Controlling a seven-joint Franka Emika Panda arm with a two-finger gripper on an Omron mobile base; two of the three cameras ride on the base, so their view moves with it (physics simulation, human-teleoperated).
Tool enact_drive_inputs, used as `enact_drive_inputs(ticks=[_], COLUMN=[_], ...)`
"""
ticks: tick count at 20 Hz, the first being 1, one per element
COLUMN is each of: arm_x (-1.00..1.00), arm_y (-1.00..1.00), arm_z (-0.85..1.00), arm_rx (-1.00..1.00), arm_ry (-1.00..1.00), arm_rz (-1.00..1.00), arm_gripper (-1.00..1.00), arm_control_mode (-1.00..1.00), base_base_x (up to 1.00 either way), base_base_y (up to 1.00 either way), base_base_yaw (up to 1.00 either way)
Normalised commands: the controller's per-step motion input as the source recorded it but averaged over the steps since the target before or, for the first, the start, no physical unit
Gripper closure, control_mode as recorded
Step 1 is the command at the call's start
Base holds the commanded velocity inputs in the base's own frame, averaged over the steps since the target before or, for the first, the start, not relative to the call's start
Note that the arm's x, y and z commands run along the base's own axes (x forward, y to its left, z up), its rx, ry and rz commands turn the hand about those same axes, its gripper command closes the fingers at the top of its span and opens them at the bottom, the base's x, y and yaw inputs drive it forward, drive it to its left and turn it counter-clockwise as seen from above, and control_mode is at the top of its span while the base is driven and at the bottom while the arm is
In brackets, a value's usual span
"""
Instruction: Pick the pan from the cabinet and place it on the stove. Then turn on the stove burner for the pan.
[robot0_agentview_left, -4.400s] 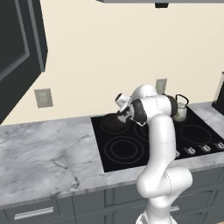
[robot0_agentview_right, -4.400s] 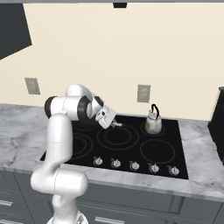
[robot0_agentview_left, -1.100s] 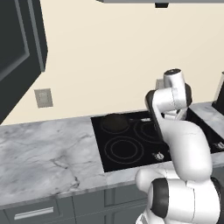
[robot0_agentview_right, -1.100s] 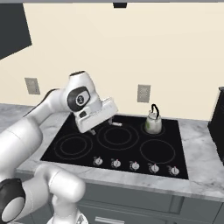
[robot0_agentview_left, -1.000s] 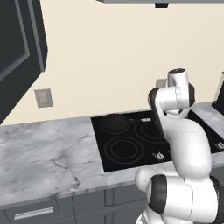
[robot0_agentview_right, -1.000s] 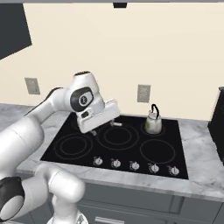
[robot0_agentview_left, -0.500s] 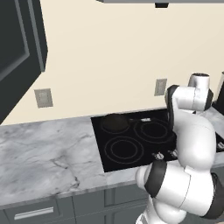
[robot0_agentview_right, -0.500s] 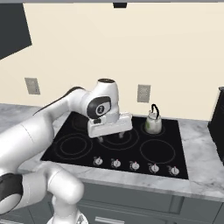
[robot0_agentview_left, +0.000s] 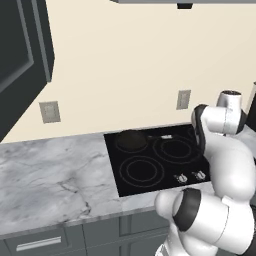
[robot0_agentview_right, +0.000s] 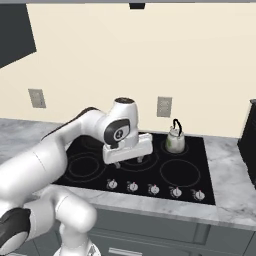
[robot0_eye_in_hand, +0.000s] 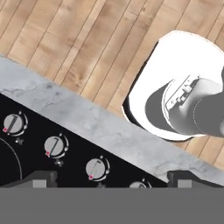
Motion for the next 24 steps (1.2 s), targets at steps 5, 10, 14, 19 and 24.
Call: enact_drive_inputs(ticks=[5, 10, 14, 19, 24], arm_x=[-0.01, -0.13, -0.09, -0.04, -0.01], arm_y=[-0.03, -0.01, 0.0, 0.0, 0.0], arm_z=[-0.04, 0.0, 0.0, 0.0, 0.0], arm_rx=[-0.06, -0.04, 0.0, 0.0, 0.0], arm_ry=[0.0, 0.0, 0.0, 0.02, 0.02], arm_rz=[0.25, 0.27, 0.27, 0.26, 0.29], arm_gripper=[-1.0, -1.0, -1.0, -1.0, -1.0], arm_control_mode=[-1.0, -1.0, -1.0, -1.0, -1.0], base_base_x=[0.0, 0.0, 0.0, 0.0, 0.0], base_base_y=[0.0, 0.0, 0.0, 0.0, 0.0], base_base_yaw=[0.0, 0.0, 0.0, 0.0, 0.0])
